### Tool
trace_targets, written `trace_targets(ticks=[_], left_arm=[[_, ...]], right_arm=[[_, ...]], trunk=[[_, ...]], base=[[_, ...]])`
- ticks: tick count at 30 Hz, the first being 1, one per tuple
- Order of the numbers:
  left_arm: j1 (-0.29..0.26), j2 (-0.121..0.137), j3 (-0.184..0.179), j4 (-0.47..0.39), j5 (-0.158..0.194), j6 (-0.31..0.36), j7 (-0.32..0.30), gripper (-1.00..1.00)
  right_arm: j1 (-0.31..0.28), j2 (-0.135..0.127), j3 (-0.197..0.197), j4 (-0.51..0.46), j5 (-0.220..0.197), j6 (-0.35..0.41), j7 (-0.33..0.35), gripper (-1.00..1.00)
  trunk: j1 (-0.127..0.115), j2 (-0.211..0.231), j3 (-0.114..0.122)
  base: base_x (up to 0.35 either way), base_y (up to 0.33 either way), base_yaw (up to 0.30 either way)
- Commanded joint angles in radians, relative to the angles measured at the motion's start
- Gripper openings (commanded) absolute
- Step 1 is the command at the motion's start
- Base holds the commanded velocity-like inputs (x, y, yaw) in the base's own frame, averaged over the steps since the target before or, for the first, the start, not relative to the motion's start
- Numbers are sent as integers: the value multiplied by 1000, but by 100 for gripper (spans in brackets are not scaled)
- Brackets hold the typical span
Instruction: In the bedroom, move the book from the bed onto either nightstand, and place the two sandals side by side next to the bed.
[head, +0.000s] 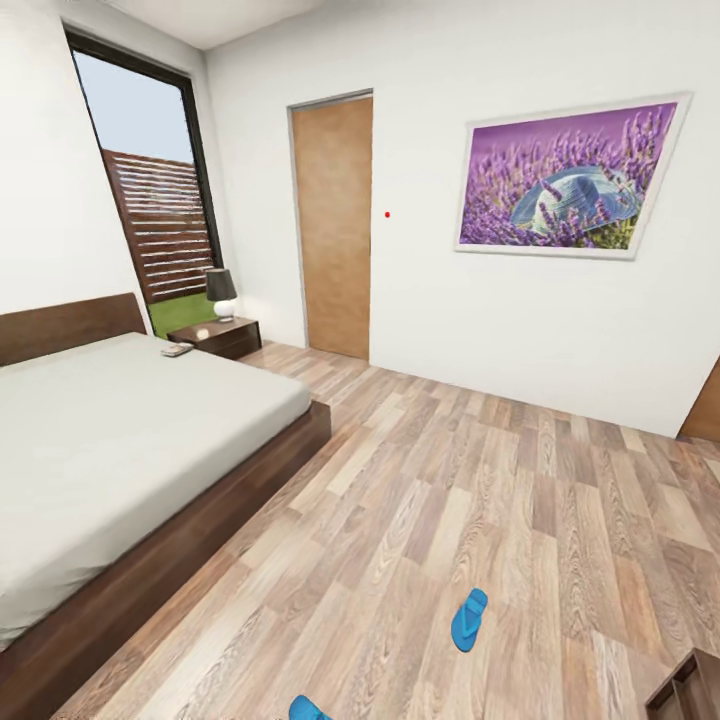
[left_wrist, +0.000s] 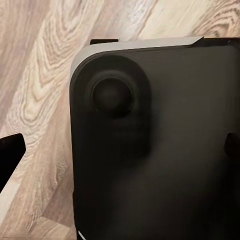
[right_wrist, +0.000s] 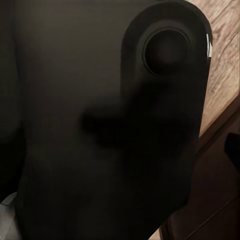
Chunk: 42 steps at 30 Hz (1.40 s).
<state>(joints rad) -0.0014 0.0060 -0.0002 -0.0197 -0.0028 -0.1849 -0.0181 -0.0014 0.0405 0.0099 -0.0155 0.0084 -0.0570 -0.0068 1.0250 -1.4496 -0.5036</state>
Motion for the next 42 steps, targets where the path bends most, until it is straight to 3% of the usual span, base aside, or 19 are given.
trace_targets(ticks=[1,42], left_arm=[[0,0,0,0,0,-2,-2,100],[0,0,0,0,0,-2,-2,100]], right_arm=[[0,0,1,0,1,-3,0,100],[0,3,1,-1,1,-3,0,100]], trunk=[[0,0,-1],[0,0,-1]], base=[[0,-5,219],[27,-24,81]])
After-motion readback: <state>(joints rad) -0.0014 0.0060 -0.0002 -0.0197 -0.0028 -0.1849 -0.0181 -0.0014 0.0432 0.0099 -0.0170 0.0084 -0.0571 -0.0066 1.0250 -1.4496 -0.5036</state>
